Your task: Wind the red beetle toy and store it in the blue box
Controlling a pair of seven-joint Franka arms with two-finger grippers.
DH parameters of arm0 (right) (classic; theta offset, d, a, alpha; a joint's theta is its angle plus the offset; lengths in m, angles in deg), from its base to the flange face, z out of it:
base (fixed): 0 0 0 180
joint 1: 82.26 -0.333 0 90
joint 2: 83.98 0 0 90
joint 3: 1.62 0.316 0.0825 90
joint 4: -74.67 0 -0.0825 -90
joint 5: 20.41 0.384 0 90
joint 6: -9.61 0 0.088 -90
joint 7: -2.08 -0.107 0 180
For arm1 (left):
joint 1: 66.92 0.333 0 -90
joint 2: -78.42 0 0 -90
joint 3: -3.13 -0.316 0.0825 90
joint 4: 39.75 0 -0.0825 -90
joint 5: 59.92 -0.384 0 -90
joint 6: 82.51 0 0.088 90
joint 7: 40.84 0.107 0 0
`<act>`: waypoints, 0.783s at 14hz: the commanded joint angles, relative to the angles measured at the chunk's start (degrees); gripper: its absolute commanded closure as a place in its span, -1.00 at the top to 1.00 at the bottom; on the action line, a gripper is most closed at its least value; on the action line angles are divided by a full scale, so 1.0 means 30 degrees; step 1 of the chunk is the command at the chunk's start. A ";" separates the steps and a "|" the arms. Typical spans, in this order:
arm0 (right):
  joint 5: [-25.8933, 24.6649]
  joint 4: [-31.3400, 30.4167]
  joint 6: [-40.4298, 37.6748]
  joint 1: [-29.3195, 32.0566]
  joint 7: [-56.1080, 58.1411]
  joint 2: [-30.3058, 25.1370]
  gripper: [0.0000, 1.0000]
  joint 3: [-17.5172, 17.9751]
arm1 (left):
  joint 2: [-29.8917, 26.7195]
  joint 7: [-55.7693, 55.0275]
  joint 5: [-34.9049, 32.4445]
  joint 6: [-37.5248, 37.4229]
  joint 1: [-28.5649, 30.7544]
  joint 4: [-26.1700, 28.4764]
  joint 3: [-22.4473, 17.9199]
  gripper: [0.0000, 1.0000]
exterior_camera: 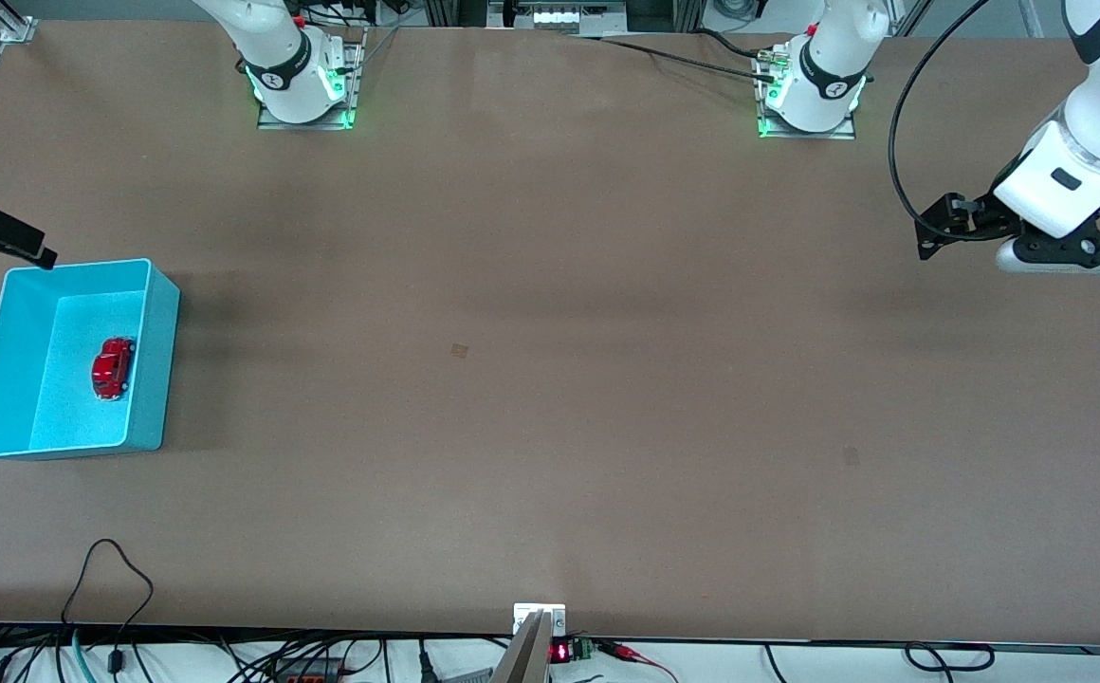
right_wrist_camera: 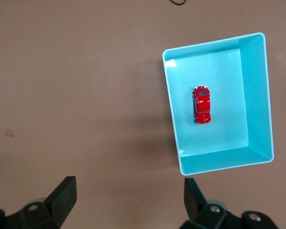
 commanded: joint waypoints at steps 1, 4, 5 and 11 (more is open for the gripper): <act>-0.0340 -0.2417 0.0312 -0.0139 -0.0174 -0.2109 1.00 0.0103 | 0.0017 0.0148 0.0124 -0.0499 0.0155 -0.0358 -0.0037 1.00; -0.0340 -0.1537 0.0101 -0.0343 -0.0086 -0.2022 1.00 0.0103 | 0.0018 0.0148 0.0124 -0.0499 0.0126 -0.0387 -0.0007 1.00; -0.0340 -0.1477 0.0189 -0.0373 -0.0086 -0.1934 1.00 0.0103 | 0.0018 0.0148 0.0124 -0.0673 0.0097 -0.0387 -0.0007 1.00; -0.0282 -0.1125 -0.0250 -0.0402 0.0268 -0.1816 1.00 0.0103 | 0.0018 0.0090 0.0065 -0.0851 -0.0050 -0.0504 0.0110 1.00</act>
